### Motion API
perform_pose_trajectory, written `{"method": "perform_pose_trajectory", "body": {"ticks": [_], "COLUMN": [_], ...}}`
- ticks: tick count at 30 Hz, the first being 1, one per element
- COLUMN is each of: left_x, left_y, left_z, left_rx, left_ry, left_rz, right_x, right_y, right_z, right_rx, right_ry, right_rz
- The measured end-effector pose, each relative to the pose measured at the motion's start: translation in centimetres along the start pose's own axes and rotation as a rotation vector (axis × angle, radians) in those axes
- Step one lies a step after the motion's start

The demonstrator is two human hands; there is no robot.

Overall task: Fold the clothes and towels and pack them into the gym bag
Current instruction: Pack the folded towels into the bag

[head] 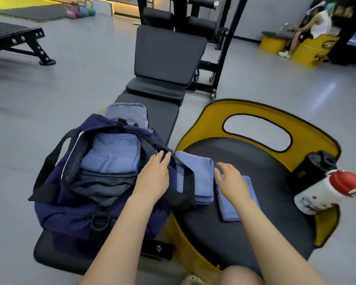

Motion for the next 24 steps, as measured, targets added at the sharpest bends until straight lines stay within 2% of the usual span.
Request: {"method": "perform_pose_trajectory", "body": {"ticks": [4, 7, 11, 13, 16, 20, 24], "left_x": [-0.1, -0.3, -0.3, -0.2, -0.2, -0.3, -0.2], "left_y": [0.1, 0.1, 0.1, 0.1, 0.3, 0.3, 0.3], "left_z": [0.4, 0.5, 0.8, 1.0, 1.2, 1.3, 1.5], "left_rx": [0.012, 0.016, 0.026, 0.035, 0.036, 0.038, 0.039], "left_ry": [0.056, 0.09, 0.12, 0.134, 0.153, 0.178, 0.189], "left_rz": [-0.006, -0.002, 0.002, 0.007, 0.019, 0.036, 0.04], "right_x": [-5.1, -6.9, -7.0, -6.9, -7.2, -7.5, -7.7], "right_y": [-0.5, -0.9, -0.8, -0.7, -0.4, -1.5, -2.6], "right_z": [3.5, 6.4, 7.1, 7.1, 6.7, 5.8, 5.9], "right_rx": [0.123, 0.236, 0.179, 0.167, 0.137, 0.053, 0.018], "right_ry": [-0.069, -0.173, -0.328, -0.327, -0.186, 0.21, 0.297], "right_rz": [0.202, 0.256, 0.243, 0.256, 0.299, 0.306, 0.233]}}
Point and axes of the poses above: each hand's wrist, its own y-axis towards the middle knuckle, its own z-axis out of the palm, x = y × z, the point moved 7 cm from there along y, towards the middle knuckle, and after that the axes turned 2 degrees about z, right-handed, at the moved point
